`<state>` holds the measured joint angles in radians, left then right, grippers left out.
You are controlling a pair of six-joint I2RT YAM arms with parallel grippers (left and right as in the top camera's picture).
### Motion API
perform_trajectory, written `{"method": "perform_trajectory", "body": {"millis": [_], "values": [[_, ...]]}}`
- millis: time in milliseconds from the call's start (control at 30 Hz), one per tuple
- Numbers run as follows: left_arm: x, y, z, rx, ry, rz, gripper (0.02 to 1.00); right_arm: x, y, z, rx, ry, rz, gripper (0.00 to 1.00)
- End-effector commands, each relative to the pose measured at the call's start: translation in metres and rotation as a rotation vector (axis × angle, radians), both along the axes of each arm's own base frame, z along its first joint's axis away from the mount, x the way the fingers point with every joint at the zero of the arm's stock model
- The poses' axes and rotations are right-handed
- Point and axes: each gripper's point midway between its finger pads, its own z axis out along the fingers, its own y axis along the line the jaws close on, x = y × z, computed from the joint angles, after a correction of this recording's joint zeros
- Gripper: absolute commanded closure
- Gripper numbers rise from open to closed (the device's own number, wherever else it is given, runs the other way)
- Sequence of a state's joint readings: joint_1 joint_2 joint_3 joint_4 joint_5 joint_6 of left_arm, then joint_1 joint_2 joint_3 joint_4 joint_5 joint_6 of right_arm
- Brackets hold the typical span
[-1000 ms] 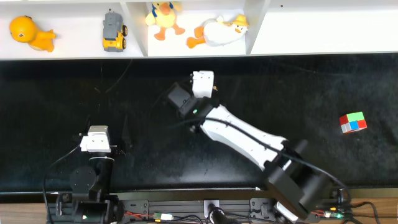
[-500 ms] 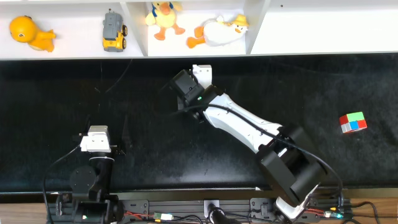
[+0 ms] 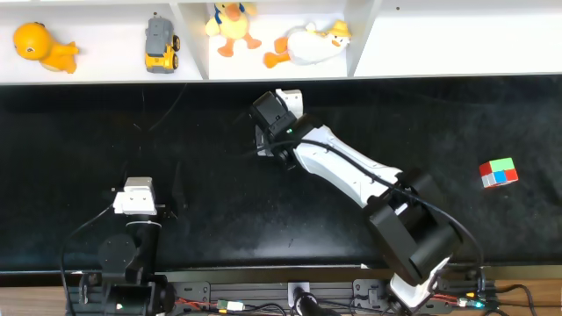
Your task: Store Toys
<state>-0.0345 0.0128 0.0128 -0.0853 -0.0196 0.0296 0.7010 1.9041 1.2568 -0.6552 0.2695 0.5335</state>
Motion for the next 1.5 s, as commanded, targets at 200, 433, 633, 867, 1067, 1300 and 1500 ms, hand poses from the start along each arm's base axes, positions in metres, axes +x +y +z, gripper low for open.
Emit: {"method": "perform_trajectory", "body": {"millis": [200, 433, 633, 867, 1067, 1300, 1500], "values": [[0.000, 0.002, 0.000, 0.015, -0.007, 0.006, 0.020, 0.002, 0.004, -0.016, -0.012, 0.034, 0.016, 0.051], [0.000, 0.002, 0.000, 0.015, -0.007, 0.006, 0.020, 0.002, 0.004, -0.016, -0.013, 0.035, 0.016, 0.316], [0.000, 0.002, 0.000, 0.015, -0.007, 0.006, 0.020, 0.005, 0.006, -0.015, -0.004, 0.024, 0.016, 0.776], [0.000, 0.002, 0.000, 0.015, -0.007, 0.006, 0.020, 0.008, 0.002, -0.008, 0.006, 0.016, 0.006, 0.956], [0.000, 0.002, 0.000, 0.015, -0.007, 0.006, 0.020, 0.004, -0.009, 0.016, -0.031, -0.005, 0.058, 0.956], [0.000, 0.002, 0.000, 0.015, -0.007, 0.006, 0.020, -0.015, -0.057, 0.045, -0.053, -0.039, 0.001, 0.956], [0.000, 0.002, 0.000, 0.015, -0.007, 0.006, 0.020, -0.033, -0.119, 0.077, -0.049, -0.125, -0.077, 0.956]]}}
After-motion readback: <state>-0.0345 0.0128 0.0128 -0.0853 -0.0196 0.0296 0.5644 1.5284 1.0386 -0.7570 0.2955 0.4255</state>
